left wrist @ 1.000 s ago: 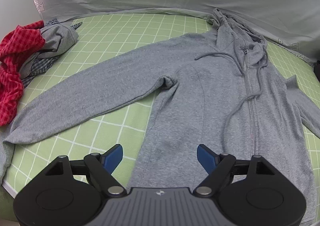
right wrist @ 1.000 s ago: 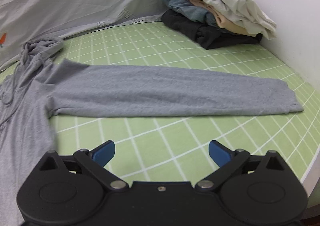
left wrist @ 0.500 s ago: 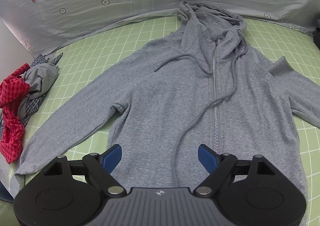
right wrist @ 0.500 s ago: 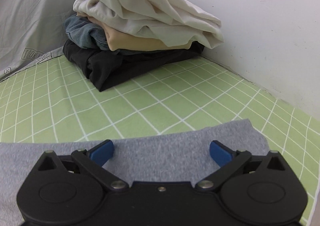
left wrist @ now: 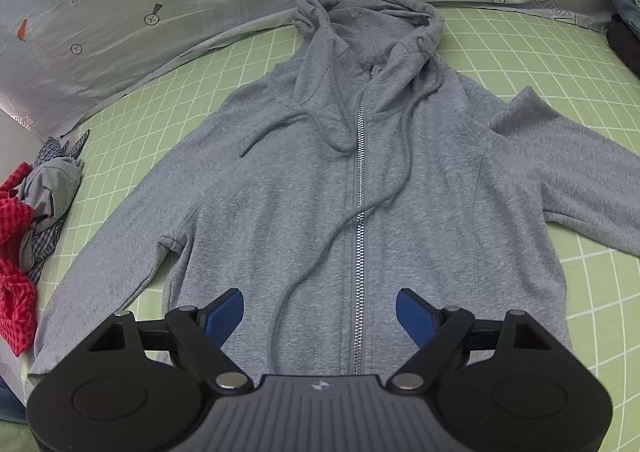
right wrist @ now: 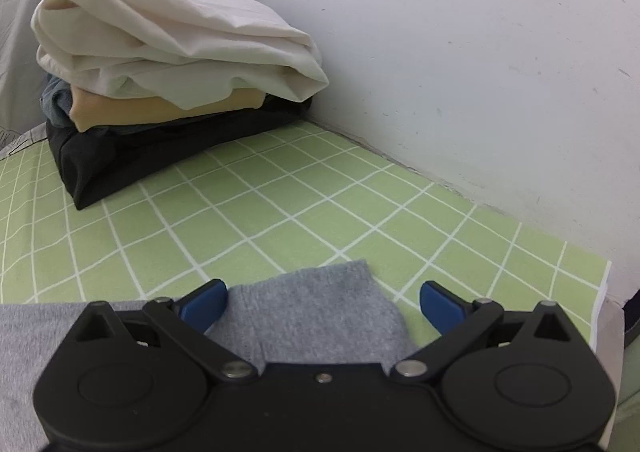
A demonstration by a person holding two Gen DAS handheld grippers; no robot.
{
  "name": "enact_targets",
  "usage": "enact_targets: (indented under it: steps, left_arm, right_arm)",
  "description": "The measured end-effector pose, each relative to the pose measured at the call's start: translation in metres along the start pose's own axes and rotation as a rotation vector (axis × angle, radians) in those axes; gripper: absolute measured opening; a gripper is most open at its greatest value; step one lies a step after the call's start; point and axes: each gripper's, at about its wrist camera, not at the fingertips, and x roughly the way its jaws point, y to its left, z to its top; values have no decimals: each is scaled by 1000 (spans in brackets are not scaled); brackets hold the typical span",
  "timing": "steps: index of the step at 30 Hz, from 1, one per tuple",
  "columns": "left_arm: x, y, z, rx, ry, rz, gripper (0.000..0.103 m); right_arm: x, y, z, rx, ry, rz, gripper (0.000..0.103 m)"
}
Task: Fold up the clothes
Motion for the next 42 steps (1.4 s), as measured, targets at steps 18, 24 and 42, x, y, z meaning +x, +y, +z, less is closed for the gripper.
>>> enact_targets:
  steps: [18, 24, 42]
  left_arm:
    - [-1, 13, 4, -38, -20, -1, 84]
    - [0, 52, -6, -171, -35, 2, 84]
    - [17, 224, -102, -573, -37, 0, 84]
  right_arm:
    - [-4, -12, 11, 60, 60, -69, 24]
    - [-26, 9, 9, 9, 61, -93, 76]
    - [-171, 172, -68, -208, 163, 352, 103]
